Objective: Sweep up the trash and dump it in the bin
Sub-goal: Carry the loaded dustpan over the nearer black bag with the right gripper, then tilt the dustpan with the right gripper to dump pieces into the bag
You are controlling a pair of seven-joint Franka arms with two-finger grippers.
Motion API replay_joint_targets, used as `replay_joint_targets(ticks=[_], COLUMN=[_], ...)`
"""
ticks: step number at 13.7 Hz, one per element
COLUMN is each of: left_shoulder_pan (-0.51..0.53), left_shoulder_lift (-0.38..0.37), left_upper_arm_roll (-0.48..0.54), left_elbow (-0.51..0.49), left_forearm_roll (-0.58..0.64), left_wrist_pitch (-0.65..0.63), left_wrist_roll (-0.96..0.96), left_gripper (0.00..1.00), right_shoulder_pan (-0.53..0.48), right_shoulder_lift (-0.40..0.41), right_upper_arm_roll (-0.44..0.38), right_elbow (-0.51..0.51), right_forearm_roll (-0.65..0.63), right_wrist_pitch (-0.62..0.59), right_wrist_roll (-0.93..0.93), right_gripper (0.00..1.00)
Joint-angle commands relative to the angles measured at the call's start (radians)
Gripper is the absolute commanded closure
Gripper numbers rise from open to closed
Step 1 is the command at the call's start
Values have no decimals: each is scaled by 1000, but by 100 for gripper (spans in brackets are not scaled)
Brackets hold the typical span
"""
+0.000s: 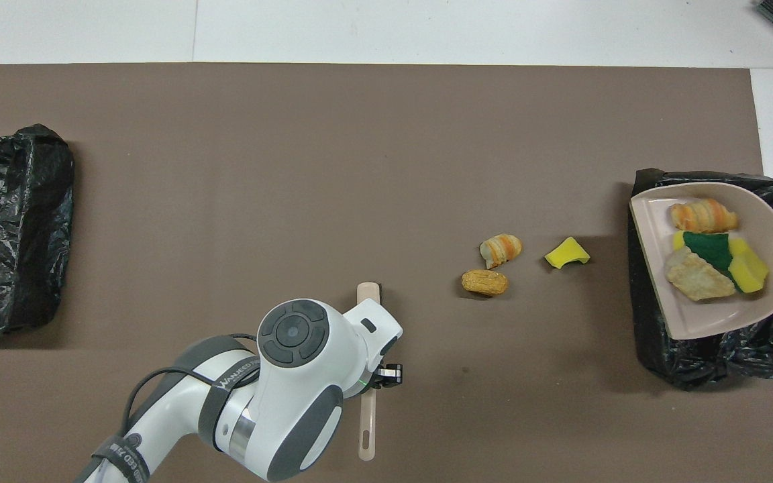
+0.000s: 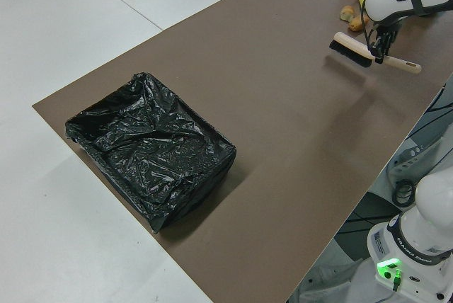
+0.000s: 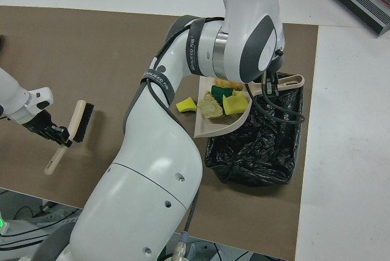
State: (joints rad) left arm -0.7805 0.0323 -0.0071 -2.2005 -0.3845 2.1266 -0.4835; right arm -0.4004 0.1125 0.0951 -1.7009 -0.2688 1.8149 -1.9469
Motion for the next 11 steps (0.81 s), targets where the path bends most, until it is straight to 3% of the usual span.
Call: replay_joint_targets(ticks=[1,4,6,11], left_shoulder_pan=[-46,-49,-48,-40], left_shoulder_lift=[8,28,29,28], left_upper_arm_roll=[19,19,22,25], left_elbow=[-10,-10,-10,-7], left_forearm_roll=[-22,-24,-19,-7], left_wrist_pitch=[38,52,35,-14], left_wrist_roll=[-26,-104,-89,-52], left_gripper=[100,100,100,100], right_shoulder_pan=[-55,-89,-80,12], right_shoulder_lift=[-8,-34,-68,-142], right_upper_arm_roll=[12,12,14,15], right_elbow=[3,-54,-121,-247], right_forearm_roll=[-90,-197,-333,-542], right_wrist_pitch=[36,144,193,181], right_wrist_roll=[-27,3,153,468], right_gripper=[100,100,100,100])
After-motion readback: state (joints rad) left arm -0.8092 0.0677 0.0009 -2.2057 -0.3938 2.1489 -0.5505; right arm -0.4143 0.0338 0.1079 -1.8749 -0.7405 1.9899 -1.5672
